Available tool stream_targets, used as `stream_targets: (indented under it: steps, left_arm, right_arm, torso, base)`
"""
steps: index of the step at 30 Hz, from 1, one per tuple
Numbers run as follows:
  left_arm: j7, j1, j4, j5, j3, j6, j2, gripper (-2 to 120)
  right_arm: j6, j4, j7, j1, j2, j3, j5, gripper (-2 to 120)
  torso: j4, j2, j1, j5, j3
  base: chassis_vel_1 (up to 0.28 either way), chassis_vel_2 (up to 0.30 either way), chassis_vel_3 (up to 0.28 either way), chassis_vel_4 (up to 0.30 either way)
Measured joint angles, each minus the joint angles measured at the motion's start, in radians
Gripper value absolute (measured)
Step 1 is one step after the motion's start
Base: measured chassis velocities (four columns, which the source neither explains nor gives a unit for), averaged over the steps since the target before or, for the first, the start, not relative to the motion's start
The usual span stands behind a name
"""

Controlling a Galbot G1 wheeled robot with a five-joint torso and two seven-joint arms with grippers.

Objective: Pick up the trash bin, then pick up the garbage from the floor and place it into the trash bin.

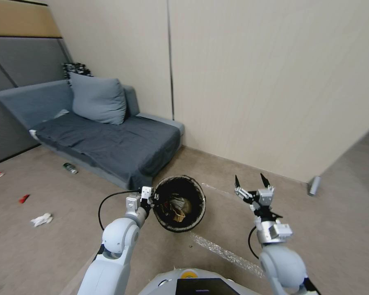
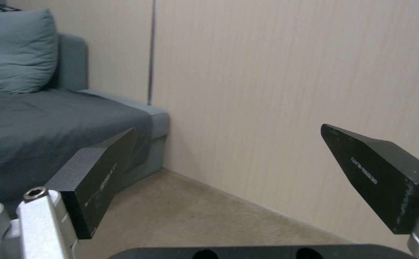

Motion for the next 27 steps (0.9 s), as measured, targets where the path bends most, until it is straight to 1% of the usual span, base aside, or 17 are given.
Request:
stream_targets:
  steps: [1, 2, 3, 5, 6, 7, 9, 17, 27]
  left_arm:
    - [0.0, 0.0, 0.0, 0.0, 0.0, 0.0, 0.0, 1]
    - [0.0, 0.0, 0.0, 0.0, -0.001, 0.0, 0.0, 1]
    - [0.0, 0.0, 0.0, 0.0, -0.001, 0.0, 0.0, 1]
    - [0.001, 0.001, -0.001, -0.001, -0.002, 0.0, 0.001, 1]
    - [0.001, 0.001, -0.001, -0.002, -0.002, 0.0, 0.001, 1]
    - [0.001, 0.001, -0.001, -0.002, -0.002, 0.0, 0.001, 1]
    - [0.001, 0.003, -0.003, -0.002, -0.004, 0.0, 0.002, 1]
    - [0.002, 0.007, -0.006, -0.002, -0.005, 0.0, 0.002, 1]
    - [0.005, 0.014, -0.009, -0.005, -0.013, 0.0, 0.006, 1]
  right_arm:
    - [0.028, -0.013, -0.004, -0.018, 0.025, 0.0, -0.031, 100]
    - [0.092, -0.044, -0.009, -0.053, 0.081, 0.001, -0.088, 100]
    - [0.092, -0.044, -0.009, -0.053, 0.081, 0.001, -0.088, 100]
    - [0.136, -0.065, -0.021, -0.08, 0.126, 0.011, -0.117, 100]
    - [0.146, -0.069, -0.034, -0.09, 0.144, 0.018, -0.12, 100]
    - [0.146, -0.069, -0.034, -0.09, 0.144, 0.018, -0.12, 100]
    - [0.163, -0.072, -0.062, -0.122, 0.178, 0.033, -0.121, 100]
    - [0.175, -0.074, -0.079, -0.153, 0.206, 0.056, -0.111, 100]
    - [0.149, -0.06, -0.114, -0.18, 0.199, 0.083, -0.059, 100]
  torso:
    - [0.0001, 0.0, 0.0, -0.0002, 0.0]
    - [0.0003, 0.0, 0.0, -0.0001, 0.0]
    - [0.0003, 0.0, 0.0, -0.0001, 0.0]
    - [0.0001, 0.0, 0.0, -0.0001, 0.0]
    - [0.0002, 0.0, 0.0, -0.0001, 0.0]
    - [0.0002, 0.0, 0.0, -0.0001, 0.0]
    - [0.0001, 0.0, 0.0, -0.0001, 0.0]
    - [0.0001, 0.0, 0.0, 0.0, 0.0]
    - [0.0001, 0.0, 0.0, 0.0, 0.0]
  base:
    - [0.127, 0.119, 0.126, 0.113]
    - [0.144, 0.128, 0.123, 0.144]
    - [0.144, 0.128, 0.123, 0.144]
    - [0.134, 0.126, 0.118, 0.135]
    - [0.121, 0.124, 0.121, 0.125]
    - [0.121, 0.124, 0.121, 0.125]
    - [0.125, 0.126, 0.121, 0.137]
    - [0.131, 0.132, 0.124, 0.131]
    - [0.122, 0.12, 0.122, 0.123]
